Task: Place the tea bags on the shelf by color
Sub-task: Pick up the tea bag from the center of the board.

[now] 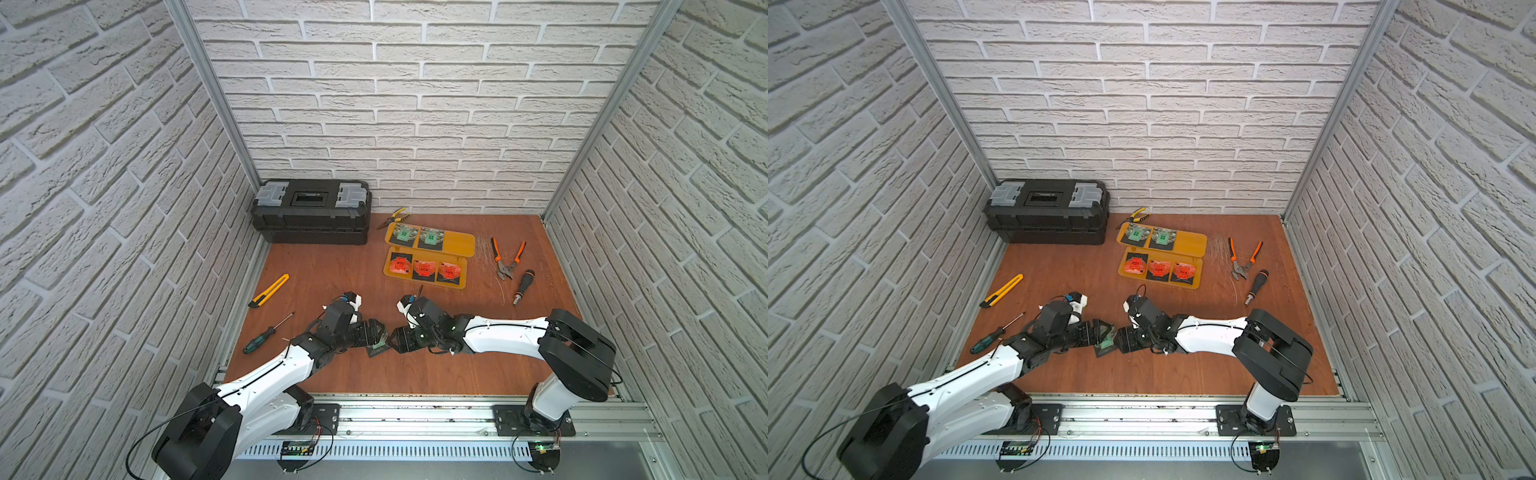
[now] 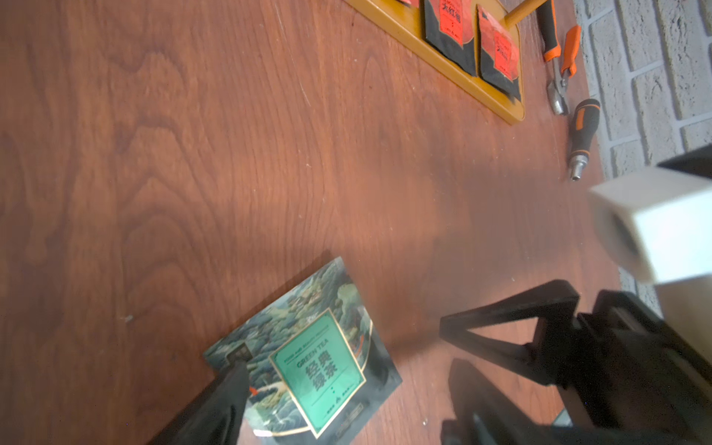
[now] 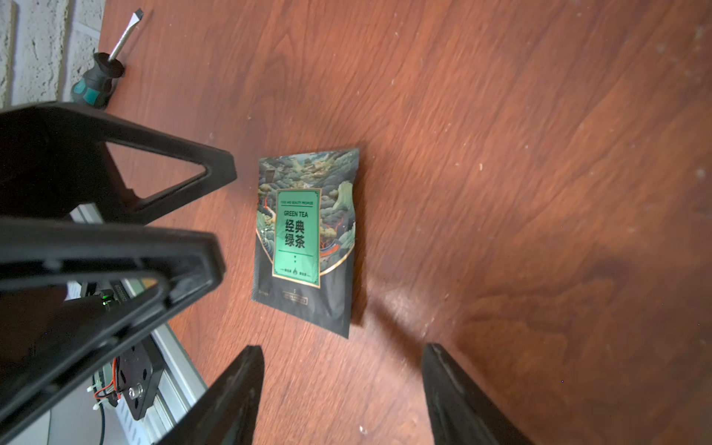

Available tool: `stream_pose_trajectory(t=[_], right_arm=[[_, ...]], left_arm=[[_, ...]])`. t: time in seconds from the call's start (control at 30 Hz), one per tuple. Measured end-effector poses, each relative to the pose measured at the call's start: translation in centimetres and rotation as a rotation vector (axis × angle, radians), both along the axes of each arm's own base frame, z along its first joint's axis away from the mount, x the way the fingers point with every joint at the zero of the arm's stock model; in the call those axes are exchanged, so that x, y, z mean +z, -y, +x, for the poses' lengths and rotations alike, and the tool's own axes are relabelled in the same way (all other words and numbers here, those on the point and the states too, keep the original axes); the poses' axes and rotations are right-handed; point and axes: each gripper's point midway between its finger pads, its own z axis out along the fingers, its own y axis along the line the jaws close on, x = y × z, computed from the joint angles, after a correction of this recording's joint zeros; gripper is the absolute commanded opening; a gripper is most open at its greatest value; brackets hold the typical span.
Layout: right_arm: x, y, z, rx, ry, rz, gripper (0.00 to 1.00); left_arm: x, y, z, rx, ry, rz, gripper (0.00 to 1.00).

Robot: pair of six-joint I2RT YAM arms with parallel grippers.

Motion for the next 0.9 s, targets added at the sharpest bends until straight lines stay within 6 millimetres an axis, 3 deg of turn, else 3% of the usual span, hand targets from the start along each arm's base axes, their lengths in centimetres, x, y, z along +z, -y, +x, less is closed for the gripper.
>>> stream_pose_trajectory(t=[0.33,0.9], right_arm=[[-0.8,0.0,0.3,-0.010,-0.046,0.014,0.59],[-1.1,-0.8,1.0,-0.002,-0.068,0.043,0.52]], left_arm=[[-1.1,-0.2,-0.4,0.007,-0.036,0.009,0.76],[-2.2,-0.3,-0.5,0.008,-0.055,0.020,0.74]])
